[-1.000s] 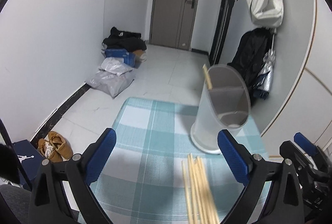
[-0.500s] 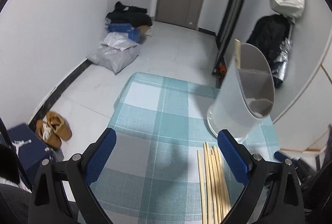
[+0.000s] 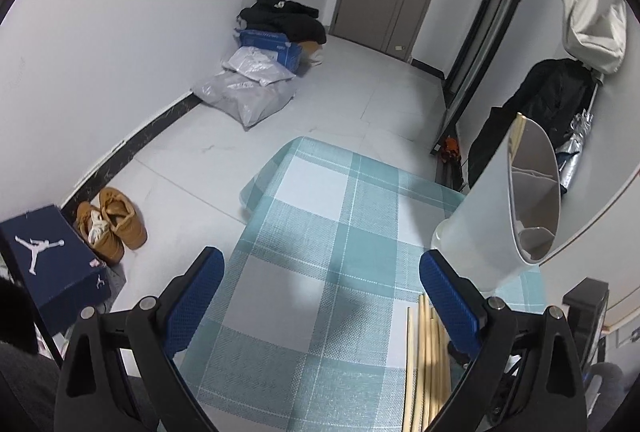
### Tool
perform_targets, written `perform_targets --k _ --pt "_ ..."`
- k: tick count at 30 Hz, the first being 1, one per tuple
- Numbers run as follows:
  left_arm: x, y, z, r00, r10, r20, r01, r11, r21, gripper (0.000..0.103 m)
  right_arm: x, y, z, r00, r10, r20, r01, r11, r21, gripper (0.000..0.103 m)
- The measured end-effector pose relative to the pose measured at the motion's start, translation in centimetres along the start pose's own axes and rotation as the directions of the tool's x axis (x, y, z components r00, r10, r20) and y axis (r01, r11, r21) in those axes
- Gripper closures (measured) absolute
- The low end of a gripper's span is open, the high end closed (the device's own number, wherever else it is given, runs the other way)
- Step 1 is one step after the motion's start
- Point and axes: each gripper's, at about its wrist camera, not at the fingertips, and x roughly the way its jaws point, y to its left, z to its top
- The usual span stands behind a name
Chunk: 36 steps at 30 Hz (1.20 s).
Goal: Organize utensils
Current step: 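Move both grippers back to the pile and grasp a chopstick with the right gripper, then grasp a chopstick with the left gripper while the right gripper lifts its chopstick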
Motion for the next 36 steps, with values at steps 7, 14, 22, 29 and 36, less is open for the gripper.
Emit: perform_targets --k 7,14,22,29,36 --pt "0.3 0.2 0.3 1.0 -0.01 -0.017 0.01 1.0 -0.023 0.006 0.2 1.6 0.1 0.999 -0.037 0.0 0.037 0.996 -0.077 0.054" --pt "0.3 0.8 0.4 1.0 -0.01 -0.024 0.009 0.999 -0.039 0.006 0.3 1.9 0.8 0.999 -0.026 -0.019 0.024 0.995 -0.095 0.08" --pt "0.3 1.2 0.5 1.0 0.0 -0.022 -0.001 0.999 -0.054 0.006 0.3 2.5 1.4 0.999 -0.047 -0.024 0.044 0.992 -0.114 0.08" --pt "0.4 2.2 0.6 0.999 0.037 -0.009 -0.037 0.996 -0.079 0.006 1.0 3.4 2.2 0.997 -0.071 -0.029 0.066 0.987 -0.146 0.081" --pt "1.6 2.0 -0.2 0.997 0.02 -0.07 -0.023 0.999 -0.039 0.006 0.3 2.0 1.9 1.0 0.0 -0.018 -0.002 0.997 -0.073 0.1"
